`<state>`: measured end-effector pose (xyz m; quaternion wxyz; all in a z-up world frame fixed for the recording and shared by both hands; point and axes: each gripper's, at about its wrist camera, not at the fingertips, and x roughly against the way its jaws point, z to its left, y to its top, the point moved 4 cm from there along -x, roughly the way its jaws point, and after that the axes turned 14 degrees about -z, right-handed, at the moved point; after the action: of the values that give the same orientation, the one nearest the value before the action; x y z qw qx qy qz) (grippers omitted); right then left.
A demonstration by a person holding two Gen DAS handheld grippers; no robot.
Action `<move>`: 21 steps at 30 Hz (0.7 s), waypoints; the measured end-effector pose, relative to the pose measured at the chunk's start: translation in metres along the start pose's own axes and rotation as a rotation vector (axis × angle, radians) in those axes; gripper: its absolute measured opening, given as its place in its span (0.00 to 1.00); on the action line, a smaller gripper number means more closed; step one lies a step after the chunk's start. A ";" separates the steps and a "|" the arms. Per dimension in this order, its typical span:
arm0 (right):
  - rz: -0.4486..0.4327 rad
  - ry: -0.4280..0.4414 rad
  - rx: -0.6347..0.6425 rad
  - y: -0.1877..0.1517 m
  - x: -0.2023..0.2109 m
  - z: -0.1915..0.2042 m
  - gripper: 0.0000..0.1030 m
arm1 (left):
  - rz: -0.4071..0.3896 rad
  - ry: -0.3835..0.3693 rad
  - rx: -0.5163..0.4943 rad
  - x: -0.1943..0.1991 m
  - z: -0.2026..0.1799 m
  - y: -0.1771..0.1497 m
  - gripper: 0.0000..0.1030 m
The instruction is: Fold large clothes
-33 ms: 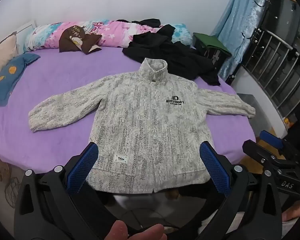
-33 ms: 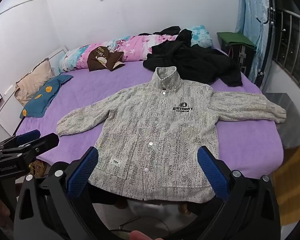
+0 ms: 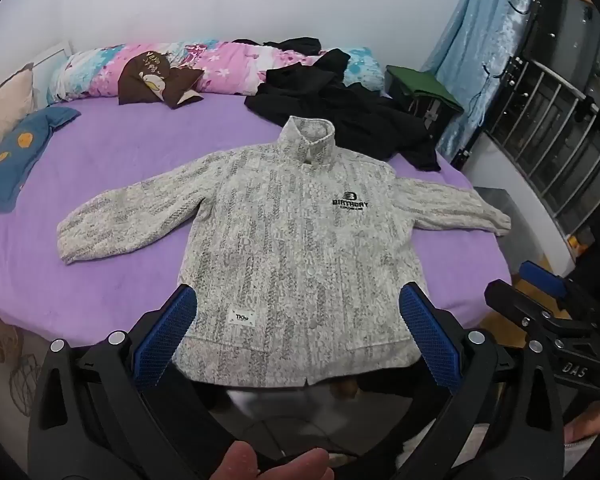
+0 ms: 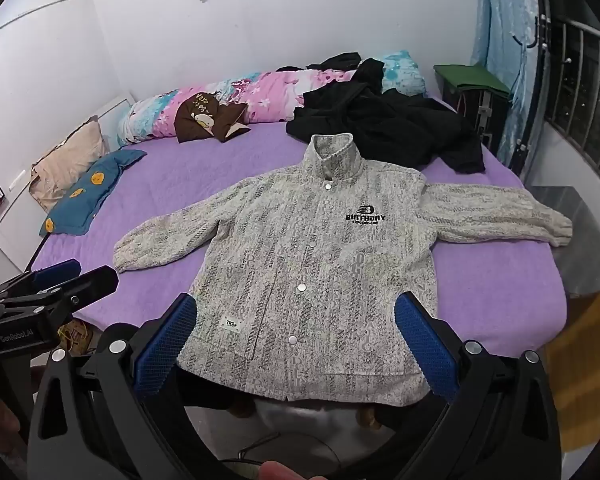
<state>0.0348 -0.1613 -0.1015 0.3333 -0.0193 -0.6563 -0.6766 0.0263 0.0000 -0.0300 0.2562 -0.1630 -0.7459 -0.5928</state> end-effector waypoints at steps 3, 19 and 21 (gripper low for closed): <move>-0.003 0.003 0.002 0.000 0.000 0.000 0.95 | 0.002 -0.006 -0.002 0.000 -0.001 -0.001 0.94; -0.007 0.003 0.002 0.001 0.000 0.000 0.95 | 0.000 -0.008 0.006 0.001 -0.001 -0.002 0.94; -0.009 0.002 0.006 0.001 0.000 0.000 0.95 | -0.001 -0.009 0.008 0.002 -0.003 -0.001 0.94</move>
<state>0.0348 -0.1609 -0.1007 0.3309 -0.0148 -0.6583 -0.6759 0.0245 -0.0029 -0.0295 0.2535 -0.1643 -0.7495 -0.5890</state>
